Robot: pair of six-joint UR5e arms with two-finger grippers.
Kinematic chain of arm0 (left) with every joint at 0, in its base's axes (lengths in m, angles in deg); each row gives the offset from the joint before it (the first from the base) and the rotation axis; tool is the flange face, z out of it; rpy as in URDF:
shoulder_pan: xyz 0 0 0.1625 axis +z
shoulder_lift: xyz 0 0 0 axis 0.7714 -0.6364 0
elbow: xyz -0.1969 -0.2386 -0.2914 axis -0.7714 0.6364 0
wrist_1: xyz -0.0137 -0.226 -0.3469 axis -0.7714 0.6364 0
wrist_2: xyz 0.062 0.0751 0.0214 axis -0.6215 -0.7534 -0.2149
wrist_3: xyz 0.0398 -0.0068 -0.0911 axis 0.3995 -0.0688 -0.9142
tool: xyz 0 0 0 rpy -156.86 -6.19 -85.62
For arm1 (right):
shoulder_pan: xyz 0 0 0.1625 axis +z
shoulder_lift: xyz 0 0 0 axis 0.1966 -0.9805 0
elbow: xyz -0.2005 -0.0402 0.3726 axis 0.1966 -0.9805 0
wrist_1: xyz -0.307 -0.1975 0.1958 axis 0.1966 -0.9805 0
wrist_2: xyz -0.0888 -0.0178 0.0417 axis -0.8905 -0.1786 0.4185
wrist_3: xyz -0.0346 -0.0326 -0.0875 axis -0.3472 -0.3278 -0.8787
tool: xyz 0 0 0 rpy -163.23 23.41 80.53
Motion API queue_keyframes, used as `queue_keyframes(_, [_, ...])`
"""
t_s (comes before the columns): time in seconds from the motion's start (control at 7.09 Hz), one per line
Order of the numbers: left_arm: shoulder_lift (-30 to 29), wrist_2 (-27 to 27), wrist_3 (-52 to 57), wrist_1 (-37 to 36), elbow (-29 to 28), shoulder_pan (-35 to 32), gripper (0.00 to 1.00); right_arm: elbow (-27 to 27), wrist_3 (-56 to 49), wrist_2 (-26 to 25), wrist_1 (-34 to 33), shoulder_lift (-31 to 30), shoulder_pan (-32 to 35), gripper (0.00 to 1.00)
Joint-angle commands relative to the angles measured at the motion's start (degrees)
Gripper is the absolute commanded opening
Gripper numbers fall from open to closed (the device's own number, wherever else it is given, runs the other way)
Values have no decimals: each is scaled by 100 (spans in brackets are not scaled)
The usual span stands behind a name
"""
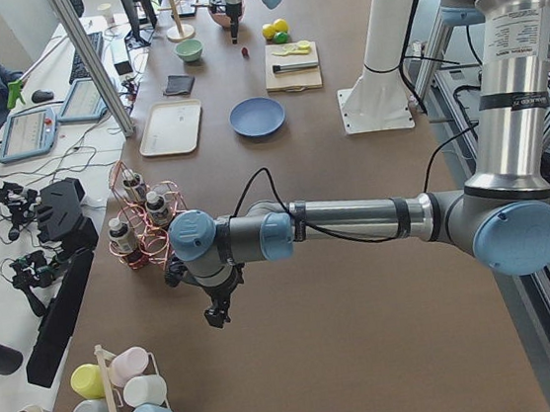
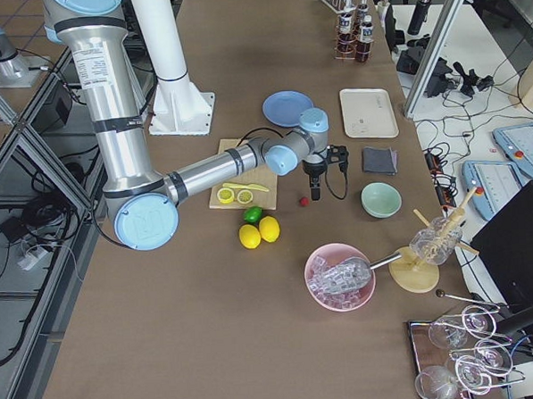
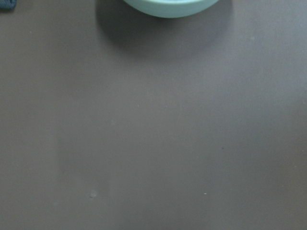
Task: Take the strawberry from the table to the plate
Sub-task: 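Lower the right gripper onto the red strawberry and close it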
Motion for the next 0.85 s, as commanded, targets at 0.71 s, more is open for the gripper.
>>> queue_keyframes(0.71, [16,128,-3,-23,10,10,99,33,355,-421,123,-157,-462,86])
